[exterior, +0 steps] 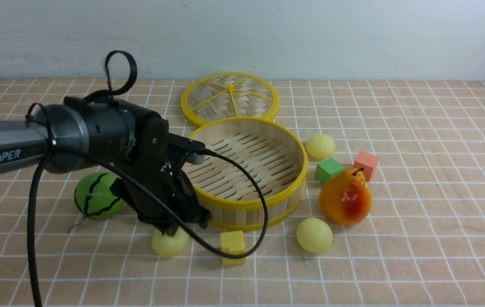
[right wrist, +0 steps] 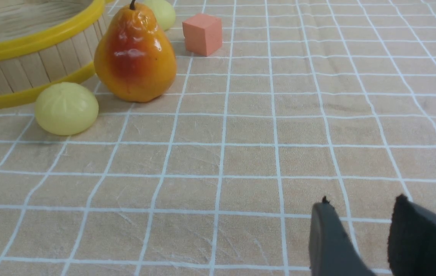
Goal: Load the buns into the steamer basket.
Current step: Use the left arm to grab a steamed stuffed bun, then use the left arm to put the steamed stuffed bun into the steamer
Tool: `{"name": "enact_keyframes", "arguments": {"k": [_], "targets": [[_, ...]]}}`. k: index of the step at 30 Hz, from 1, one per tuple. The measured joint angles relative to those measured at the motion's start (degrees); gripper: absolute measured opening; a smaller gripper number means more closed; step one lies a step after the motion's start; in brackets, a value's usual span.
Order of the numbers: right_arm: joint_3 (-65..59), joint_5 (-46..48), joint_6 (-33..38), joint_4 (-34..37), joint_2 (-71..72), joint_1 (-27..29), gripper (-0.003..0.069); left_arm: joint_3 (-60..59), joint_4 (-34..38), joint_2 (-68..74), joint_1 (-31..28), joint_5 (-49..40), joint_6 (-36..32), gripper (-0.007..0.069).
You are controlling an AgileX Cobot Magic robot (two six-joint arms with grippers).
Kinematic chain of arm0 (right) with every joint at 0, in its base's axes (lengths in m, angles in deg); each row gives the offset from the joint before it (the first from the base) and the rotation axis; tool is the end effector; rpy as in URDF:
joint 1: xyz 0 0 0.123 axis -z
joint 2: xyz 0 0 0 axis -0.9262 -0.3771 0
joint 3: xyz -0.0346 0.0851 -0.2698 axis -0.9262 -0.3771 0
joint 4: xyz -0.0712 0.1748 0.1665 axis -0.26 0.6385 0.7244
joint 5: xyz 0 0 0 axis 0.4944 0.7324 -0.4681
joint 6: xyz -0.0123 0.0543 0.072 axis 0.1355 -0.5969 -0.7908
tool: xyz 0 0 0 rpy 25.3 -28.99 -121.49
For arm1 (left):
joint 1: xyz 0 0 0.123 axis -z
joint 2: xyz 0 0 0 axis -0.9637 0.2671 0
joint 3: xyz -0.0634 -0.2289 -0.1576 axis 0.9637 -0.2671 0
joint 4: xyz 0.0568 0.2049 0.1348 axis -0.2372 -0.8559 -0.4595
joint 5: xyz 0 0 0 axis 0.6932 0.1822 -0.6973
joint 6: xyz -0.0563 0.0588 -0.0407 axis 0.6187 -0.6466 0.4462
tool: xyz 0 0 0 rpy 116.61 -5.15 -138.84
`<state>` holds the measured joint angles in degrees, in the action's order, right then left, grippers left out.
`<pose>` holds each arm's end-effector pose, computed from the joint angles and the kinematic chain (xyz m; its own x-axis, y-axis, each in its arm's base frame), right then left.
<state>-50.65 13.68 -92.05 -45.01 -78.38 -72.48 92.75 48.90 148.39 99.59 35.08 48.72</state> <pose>0.0521 0.0029 0.1729 -0.3031 0.0183 -0.9528 -0.0538 0.9979 0.0363 0.3451 -0.1583 0.1960 -0.8736 0.3687 -0.3177 0.3824 0.9238 0.0206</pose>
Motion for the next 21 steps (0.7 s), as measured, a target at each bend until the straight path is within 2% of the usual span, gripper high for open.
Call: {"name": "enact_keyframes", "arguments": {"k": [4,9,16,19,21], "targets": [[0.0,0.0,0.0,0.0,0.0,0.0,0.0241,0.0,0.0,-5.5,1.8,-0.5,0.1,-0.0013],[0.0,0.0,0.0,0.0,0.0,0.0,0.0241,2.1,0.5,-10.7,5.4,7.2,0.1,-0.0013],[0.0,0.0,0.0,0.0,0.0,0.0,0.0241,7.0,0.4,-1.4,5.6,14.7,0.1,-0.0011],[0.0,0.0,0.0,0.0,0.0,0.0,0.0241,9.5,0.4,3.5,5.6,14.8,0.1,0.0019],[0.0,0.0,0.0,0.0,0.0,0.0,0.0241,11.0,0.3,6.3,5.6,14.7,0.1,0.0068]]}}
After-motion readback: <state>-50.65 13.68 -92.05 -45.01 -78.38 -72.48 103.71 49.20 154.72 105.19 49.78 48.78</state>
